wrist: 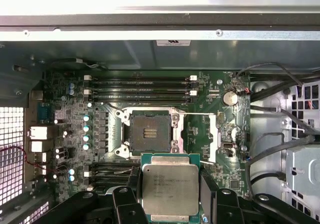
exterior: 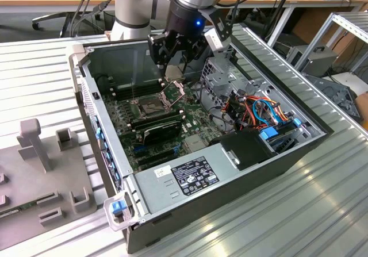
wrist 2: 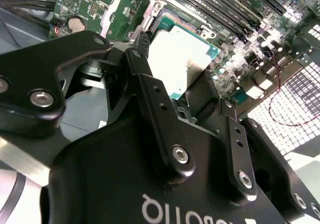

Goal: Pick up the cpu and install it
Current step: 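Pick up the cpu and move it towards the insertion slot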

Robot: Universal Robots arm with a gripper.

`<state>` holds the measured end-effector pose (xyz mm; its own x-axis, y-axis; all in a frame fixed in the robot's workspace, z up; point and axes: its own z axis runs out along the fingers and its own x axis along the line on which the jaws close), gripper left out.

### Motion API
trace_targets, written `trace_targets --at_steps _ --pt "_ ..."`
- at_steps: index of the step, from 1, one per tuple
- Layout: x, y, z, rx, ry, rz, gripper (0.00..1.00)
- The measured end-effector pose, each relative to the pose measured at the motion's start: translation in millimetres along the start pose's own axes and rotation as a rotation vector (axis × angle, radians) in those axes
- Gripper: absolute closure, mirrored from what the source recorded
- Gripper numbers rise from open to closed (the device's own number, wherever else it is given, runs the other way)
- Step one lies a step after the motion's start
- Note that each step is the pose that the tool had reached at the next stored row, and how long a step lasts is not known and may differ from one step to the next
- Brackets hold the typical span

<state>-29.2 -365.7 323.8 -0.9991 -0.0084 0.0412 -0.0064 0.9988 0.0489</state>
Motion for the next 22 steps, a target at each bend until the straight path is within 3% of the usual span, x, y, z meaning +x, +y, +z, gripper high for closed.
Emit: trace_targets --at_steps 22 --pt "-0.2 2.3 4.5 -0.0001 0.0000 0.000 0.45"
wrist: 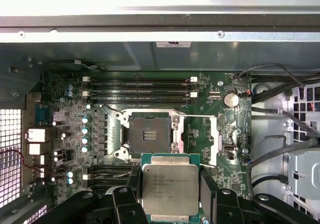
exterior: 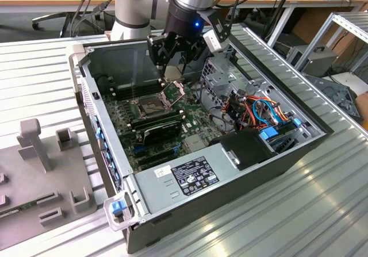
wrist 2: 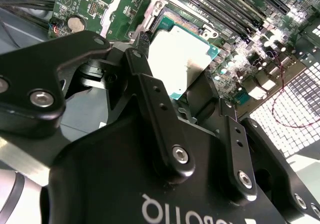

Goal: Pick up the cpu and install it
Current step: 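Pick up the cpu and move it towards the insertion slot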

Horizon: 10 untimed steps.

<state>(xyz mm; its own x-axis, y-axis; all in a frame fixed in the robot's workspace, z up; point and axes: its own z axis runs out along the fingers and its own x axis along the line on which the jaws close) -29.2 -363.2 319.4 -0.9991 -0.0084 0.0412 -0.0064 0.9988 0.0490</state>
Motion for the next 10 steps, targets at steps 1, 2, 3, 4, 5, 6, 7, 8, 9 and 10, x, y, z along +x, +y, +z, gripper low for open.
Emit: trace_targets --at_steps 1,2,3,4,5,6,7,8,9,10 --pt "0.0 0.1 0.2 0.0000 0.0000 0.000 0.45" --pt "0.0 0.2 0.4 0.0000 0.0000 0.000 0.45" --pt "0.0 0.3 0.6 0.0001 0.0000 0.000 0.45" --pt "0.0 0.4 0.7 0.0000 0.0000 0.000 0.45" --pt "0.0 0.5 0.9 0.0001 0.0000 0.000 0.45" --pt "0.0 0.5 1.0 0.0001 0.0000 0.000 0.45" --pt "-0.1 0.7 1.4 0.0001 0.0000 0.000 0.45" --pt "-0.1 0.9 1.6 0.0001 0.0000 0.000 0.45" --pt "-0.1 1.0 1.8 0.0000 0.0000 0.000 0.45" --pt "-0.1 1.1 1.9 0.0000 0.0000 0.000 0.45"
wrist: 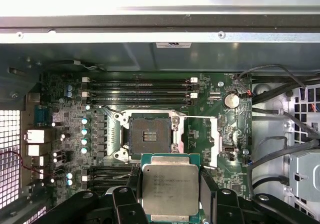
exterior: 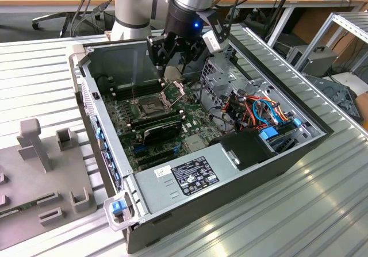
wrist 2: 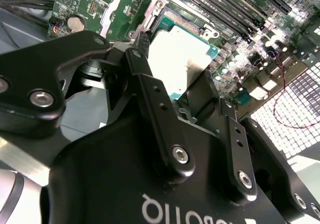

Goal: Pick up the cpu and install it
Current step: 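Pick up the cpu and move it towards the insertion slot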

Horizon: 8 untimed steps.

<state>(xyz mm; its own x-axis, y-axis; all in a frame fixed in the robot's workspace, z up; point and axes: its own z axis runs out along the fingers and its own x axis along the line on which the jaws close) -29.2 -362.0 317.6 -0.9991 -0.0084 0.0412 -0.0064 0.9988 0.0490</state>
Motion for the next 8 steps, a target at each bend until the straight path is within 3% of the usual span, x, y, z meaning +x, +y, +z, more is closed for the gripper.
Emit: trace_targets --at_steps 8 --pt "-0.1 1.8 1.7 -0.0001 0.0000 0.000 0.45"
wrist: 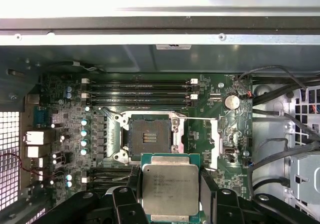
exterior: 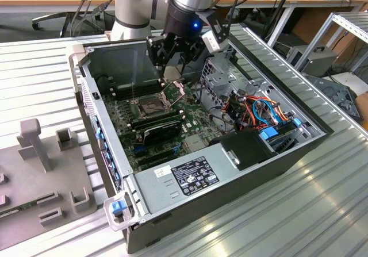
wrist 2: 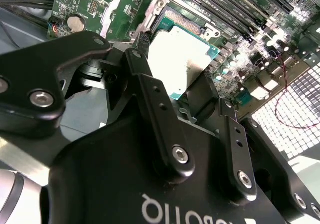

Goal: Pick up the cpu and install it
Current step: 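Pick up the cpu and move it towards the insertion slot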

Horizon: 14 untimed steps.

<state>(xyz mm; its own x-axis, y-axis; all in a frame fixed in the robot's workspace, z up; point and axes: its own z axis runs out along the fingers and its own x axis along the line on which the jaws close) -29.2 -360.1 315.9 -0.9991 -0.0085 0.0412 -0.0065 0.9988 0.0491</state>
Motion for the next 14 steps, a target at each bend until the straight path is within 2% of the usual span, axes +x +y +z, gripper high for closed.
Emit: trace_targets --at_steps 14 --pt "-0.1 0.2 3.8 0.0002 0.0000 0.000 0.45"
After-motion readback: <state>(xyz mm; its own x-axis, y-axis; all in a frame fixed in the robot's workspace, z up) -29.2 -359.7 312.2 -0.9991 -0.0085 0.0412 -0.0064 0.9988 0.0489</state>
